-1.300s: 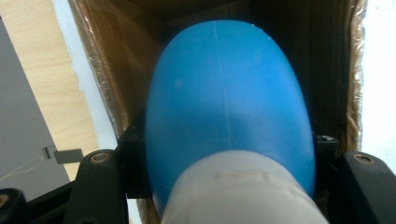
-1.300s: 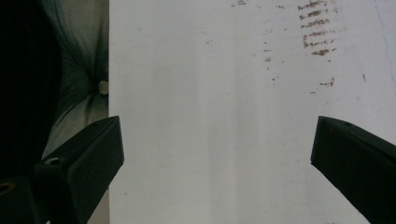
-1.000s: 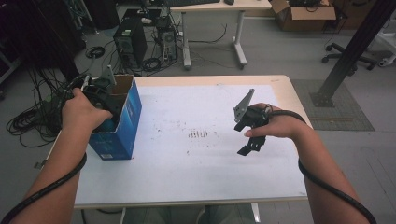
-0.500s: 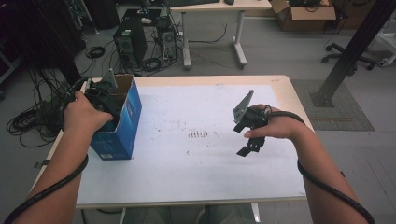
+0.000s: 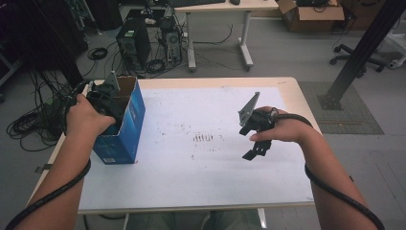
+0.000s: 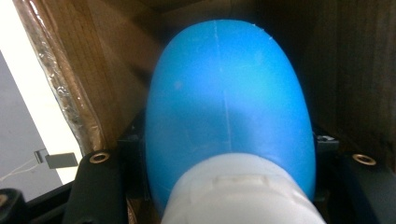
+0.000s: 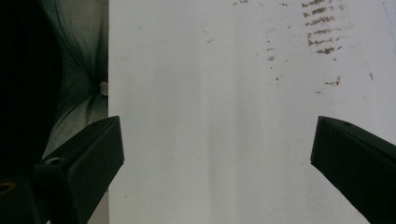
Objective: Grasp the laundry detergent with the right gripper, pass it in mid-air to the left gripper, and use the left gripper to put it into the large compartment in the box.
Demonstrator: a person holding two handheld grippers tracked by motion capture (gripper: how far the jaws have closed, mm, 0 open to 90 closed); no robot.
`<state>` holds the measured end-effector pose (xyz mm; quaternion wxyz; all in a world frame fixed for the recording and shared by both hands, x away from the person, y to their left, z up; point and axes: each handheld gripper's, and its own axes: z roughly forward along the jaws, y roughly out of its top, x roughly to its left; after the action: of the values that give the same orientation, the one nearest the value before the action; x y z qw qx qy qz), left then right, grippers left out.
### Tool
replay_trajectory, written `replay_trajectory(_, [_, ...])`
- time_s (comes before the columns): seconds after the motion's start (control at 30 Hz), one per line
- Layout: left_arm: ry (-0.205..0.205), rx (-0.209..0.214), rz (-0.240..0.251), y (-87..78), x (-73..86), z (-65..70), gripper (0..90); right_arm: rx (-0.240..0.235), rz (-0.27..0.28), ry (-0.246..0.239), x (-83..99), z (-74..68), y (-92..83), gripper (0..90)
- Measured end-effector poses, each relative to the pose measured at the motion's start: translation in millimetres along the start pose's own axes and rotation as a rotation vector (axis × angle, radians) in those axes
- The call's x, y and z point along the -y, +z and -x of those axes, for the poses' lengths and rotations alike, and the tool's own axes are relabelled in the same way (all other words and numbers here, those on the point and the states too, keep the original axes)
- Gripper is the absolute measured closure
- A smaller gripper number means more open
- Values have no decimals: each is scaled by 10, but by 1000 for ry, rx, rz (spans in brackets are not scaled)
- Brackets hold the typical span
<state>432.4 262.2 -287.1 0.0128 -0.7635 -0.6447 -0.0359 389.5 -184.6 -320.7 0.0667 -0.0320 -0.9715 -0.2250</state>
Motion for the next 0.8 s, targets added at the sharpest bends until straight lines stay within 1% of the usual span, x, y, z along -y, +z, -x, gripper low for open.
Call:
replay_trajectory(0.2, [-7, -1, 7, -1, 2, -5, 370, 2, 2, 0, 10, -3, -5, 27])
replay_trajectory(0.3, [-14, 6, 22, -19, 4, -5, 337, 3, 4, 1, 22, -5, -9, 27])
replay_trajectory(0.4, [-10, -2, 18, -26, -1, 9, 332, 3, 5, 3, 26, -7, -13, 27])
replay_trajectory(0.53, [-13, -1, 22, -49, -3, 16, 321, 4, 10, 0, 34, -7, -12, 27])
replay_trajectory(0.67, [-10, -12, 27, -112, 2, 26, 327, 4, 11, 1, 48, -8, -11, 27])
replay_trajectory(0.8, [-9, -12, 38, -192, 7, 40, 316, 11, 16, -1, 46, -7, -13, 27])
